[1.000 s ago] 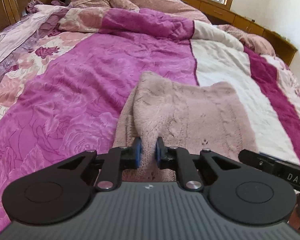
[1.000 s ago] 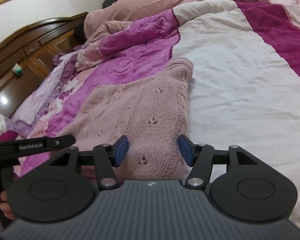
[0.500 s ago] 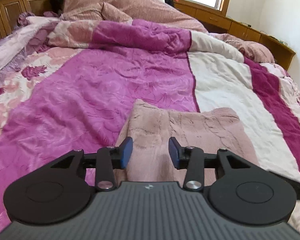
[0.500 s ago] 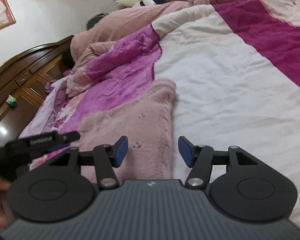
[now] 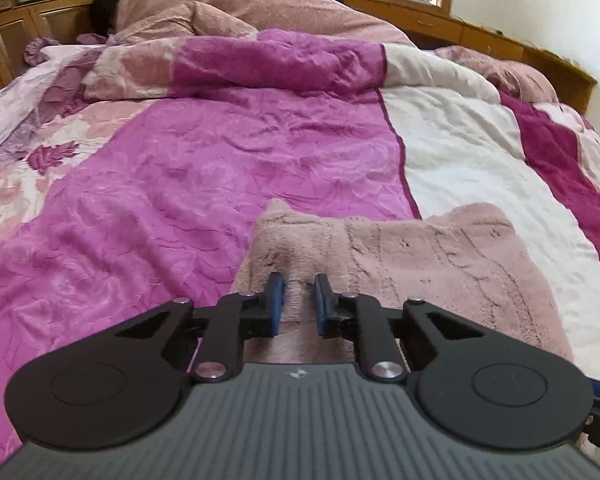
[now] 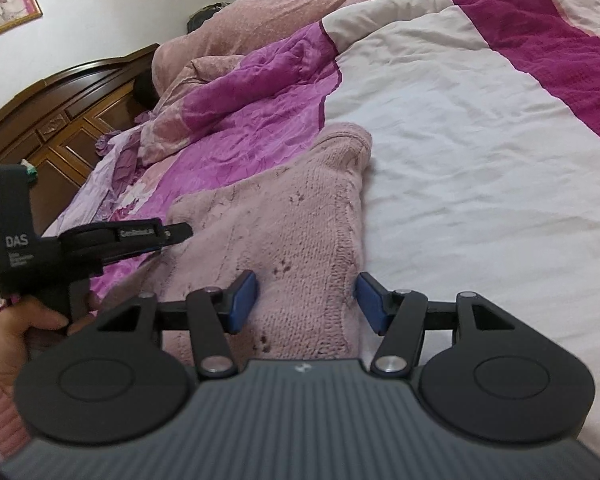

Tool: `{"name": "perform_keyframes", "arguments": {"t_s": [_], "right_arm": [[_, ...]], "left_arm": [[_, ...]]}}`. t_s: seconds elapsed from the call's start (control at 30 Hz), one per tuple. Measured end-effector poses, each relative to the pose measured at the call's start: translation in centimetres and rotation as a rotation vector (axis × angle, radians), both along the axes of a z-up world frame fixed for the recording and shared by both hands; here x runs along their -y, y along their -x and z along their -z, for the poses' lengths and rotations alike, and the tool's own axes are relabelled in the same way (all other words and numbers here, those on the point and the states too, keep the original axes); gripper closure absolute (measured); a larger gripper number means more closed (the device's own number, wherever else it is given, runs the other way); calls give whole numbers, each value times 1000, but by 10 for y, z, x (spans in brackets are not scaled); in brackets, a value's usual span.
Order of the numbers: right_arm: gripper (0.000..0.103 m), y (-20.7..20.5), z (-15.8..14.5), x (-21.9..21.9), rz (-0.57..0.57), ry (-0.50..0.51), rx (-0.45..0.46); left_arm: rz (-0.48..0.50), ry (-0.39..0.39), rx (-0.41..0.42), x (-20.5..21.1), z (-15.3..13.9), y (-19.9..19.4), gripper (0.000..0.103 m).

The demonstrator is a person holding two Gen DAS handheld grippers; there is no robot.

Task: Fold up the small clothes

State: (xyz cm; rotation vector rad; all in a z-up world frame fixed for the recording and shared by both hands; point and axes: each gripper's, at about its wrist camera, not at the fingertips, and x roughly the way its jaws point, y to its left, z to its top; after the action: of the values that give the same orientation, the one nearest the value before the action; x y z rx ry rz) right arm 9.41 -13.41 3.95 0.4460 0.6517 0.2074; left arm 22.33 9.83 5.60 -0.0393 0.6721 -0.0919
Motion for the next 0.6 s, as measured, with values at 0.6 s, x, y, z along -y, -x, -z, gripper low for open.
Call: {"name": "perform_keyframes", "arguments": {"t_s": [0.6], "right_arm": [[43,0,7,4,10,-55,-10]], "left_arm": [[-30,-98,68,7,6,11,50]]}}
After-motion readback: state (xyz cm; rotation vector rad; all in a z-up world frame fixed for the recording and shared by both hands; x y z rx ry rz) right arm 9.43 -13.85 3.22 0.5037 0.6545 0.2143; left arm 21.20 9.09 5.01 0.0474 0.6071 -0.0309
